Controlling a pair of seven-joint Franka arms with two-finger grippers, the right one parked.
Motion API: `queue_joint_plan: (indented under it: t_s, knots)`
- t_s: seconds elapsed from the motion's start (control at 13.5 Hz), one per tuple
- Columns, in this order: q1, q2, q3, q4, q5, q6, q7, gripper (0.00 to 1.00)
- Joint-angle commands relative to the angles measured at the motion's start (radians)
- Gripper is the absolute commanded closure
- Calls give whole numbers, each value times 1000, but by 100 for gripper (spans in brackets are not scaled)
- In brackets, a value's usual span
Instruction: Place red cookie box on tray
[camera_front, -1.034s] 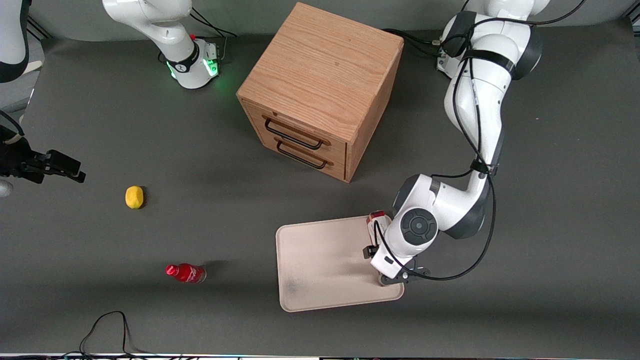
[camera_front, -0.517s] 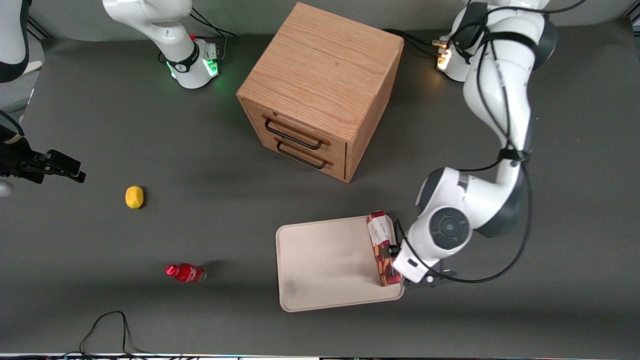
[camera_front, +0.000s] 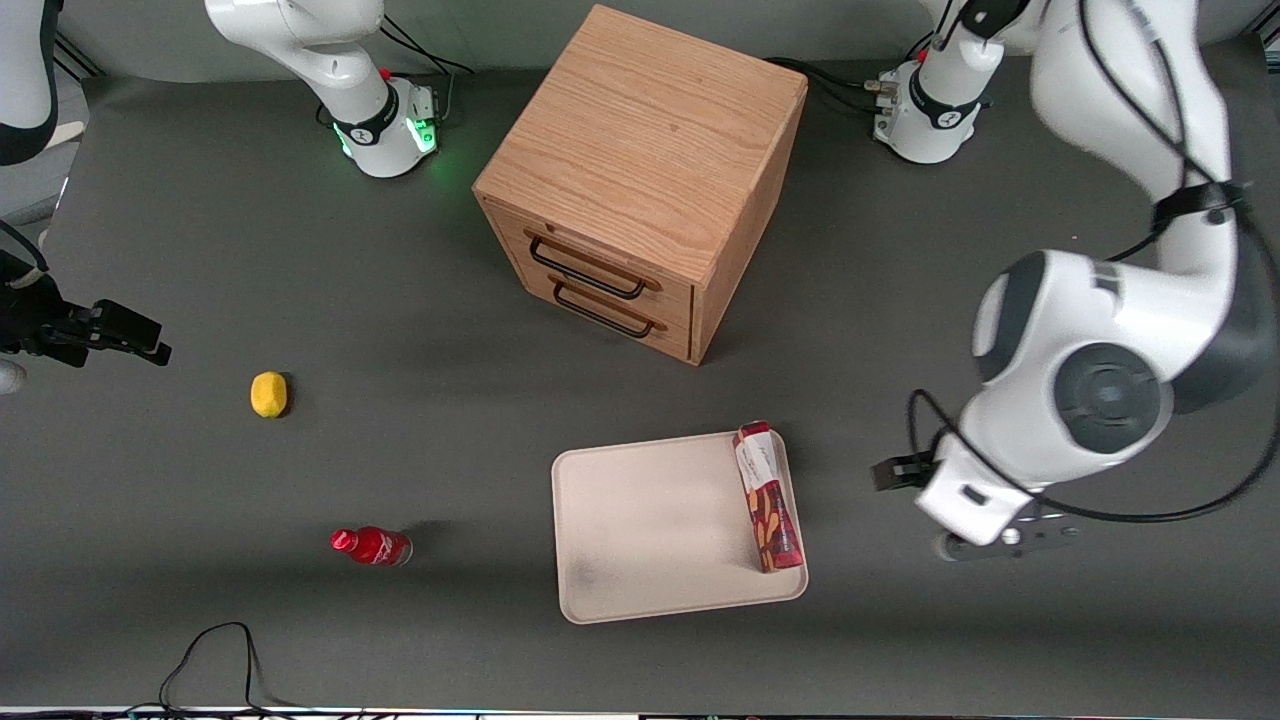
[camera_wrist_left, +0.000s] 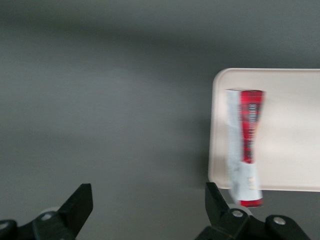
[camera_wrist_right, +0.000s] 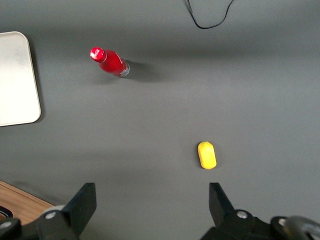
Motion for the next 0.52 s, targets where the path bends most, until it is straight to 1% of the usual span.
queue_joint_plan:
  t_s: [0.0, 0.15, 0.44]
  knots:
    - [93, -209, -10, -264, 5, 48, 103, 0]
    - [148, -301, -8, -361, 5, 44, 163, 0]
    - [267, -472, -7, -554, 5, 38, 356, 0]
